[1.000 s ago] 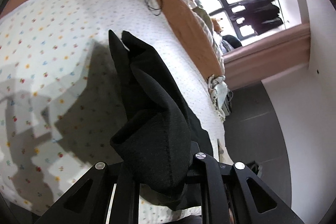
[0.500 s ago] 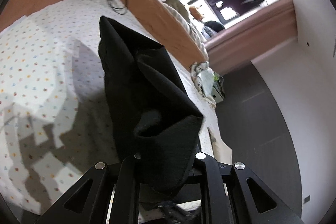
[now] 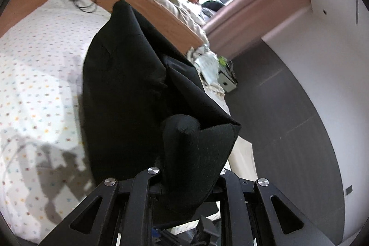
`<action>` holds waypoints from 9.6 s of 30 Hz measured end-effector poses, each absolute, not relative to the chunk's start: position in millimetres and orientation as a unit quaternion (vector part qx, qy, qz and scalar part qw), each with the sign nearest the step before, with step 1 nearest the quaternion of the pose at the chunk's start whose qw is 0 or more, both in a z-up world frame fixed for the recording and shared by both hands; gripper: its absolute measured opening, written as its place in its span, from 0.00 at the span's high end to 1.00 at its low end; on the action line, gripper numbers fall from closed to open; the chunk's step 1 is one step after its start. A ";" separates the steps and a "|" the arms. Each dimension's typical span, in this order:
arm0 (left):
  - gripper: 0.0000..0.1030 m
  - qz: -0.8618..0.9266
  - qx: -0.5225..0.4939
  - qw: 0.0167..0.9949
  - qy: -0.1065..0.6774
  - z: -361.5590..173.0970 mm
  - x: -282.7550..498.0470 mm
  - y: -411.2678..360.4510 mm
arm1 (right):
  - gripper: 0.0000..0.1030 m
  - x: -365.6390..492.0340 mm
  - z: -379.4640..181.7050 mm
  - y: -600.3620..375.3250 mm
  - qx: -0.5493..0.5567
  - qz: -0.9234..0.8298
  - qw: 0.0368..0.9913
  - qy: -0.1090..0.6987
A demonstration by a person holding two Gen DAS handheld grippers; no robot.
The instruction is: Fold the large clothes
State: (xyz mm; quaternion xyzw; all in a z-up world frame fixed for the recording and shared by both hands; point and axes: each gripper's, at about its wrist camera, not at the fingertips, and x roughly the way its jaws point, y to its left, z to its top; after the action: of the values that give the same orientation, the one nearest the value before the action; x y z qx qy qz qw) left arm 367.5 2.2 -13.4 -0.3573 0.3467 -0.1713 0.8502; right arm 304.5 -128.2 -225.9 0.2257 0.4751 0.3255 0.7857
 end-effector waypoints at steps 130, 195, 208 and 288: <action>0.57 -0.078 -0.271 0.818 0.502 -187.9 552.9 -41.8 | 0.62 567.3 -233.2 -297.3 0.286 0.295 0.712 0.569; 0.81 -0.324 -0.188 0.871 0.317 114.2 318.8 -286.6 | 0.87 225.8 126.5 -518.2 0.170 0.209 0.931 0.248; 0.81 -0.366 -0.181 0.852 0.328 98.7 390.1 -369.8 | 0.87 259.1 128.3 -591.3 0.156 0.169 0.943 0.240; 0.50 -0.324 -0.231 0.764 0.508 -144.3 684.9 -428.6 | 0.46 390.0 -121.1 -757.2 0.286 -0.119 0.845 0.436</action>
State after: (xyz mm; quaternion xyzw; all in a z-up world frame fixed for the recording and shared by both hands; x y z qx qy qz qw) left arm 684.9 -428.6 -144.3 -0.2309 0.5083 -0.3235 0.7639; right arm 390.0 -757.2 -121.1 0.2857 0.4357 -0.1187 0.8452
